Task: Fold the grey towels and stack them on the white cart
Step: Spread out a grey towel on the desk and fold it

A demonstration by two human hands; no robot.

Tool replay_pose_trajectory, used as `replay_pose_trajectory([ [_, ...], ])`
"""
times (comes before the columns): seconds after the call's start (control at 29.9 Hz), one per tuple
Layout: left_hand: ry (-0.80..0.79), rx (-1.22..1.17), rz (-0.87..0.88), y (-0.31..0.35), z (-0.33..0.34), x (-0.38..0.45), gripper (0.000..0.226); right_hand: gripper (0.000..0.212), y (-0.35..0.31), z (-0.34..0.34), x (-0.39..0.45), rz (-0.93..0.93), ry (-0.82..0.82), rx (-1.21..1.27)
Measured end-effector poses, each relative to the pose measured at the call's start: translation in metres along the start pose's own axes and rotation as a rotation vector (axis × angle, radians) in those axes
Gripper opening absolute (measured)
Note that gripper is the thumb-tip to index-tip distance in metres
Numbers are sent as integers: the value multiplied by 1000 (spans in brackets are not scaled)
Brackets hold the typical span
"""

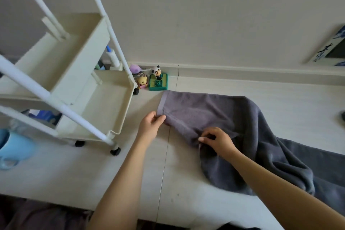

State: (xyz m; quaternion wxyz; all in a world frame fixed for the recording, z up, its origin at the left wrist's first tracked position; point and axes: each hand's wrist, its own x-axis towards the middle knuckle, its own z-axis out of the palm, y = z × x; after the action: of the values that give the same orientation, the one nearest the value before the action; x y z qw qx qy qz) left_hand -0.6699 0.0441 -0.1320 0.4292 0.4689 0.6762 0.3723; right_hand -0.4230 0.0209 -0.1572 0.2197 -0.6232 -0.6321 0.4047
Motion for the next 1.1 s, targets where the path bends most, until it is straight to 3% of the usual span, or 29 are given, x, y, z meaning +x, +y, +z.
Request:
replay_pose_trajectory([
  [0.13, 109, -74, 74, 15, -4, -4, 26, 14, -24, -22, -4, 113, 33, 458],
  [0.23, 185, -89, 10, 23, -4, -1, 13, 17, -34, -30, -4, 123, 24, 467],
  [0.3, 196, 25, -70, 25, -7, -1, 16, 27, -33, -27, -5, 130, -11, 289],
  [0.4, 131, 252, -201, 15, -13, -10, 41, 35, -24, -18, -10, 108, -166, -13],
  [0.57, -12, 325, -394, -22, -16, -42, 56, 42, -17, 0, -21, -27, -373, -481],
  [0.83, 174, 533, -205, -55, -16, -70, 35, 67, 1, 16, -26, -25, -452, -841],
  [0.9, 235, 672, -161, -57, -15, -75, 35, 79, 3, 17, -33, -116, -392, -897],
  [0.97, 287, 783, -83, -59, -7, -79, 38, 82, 2, 18, -42, -250, -199, -866],
  [1.1, 209, 744, 187, -68, 24, -91, 35, 52, 8, 33, -66, -374, 192, -695],
])
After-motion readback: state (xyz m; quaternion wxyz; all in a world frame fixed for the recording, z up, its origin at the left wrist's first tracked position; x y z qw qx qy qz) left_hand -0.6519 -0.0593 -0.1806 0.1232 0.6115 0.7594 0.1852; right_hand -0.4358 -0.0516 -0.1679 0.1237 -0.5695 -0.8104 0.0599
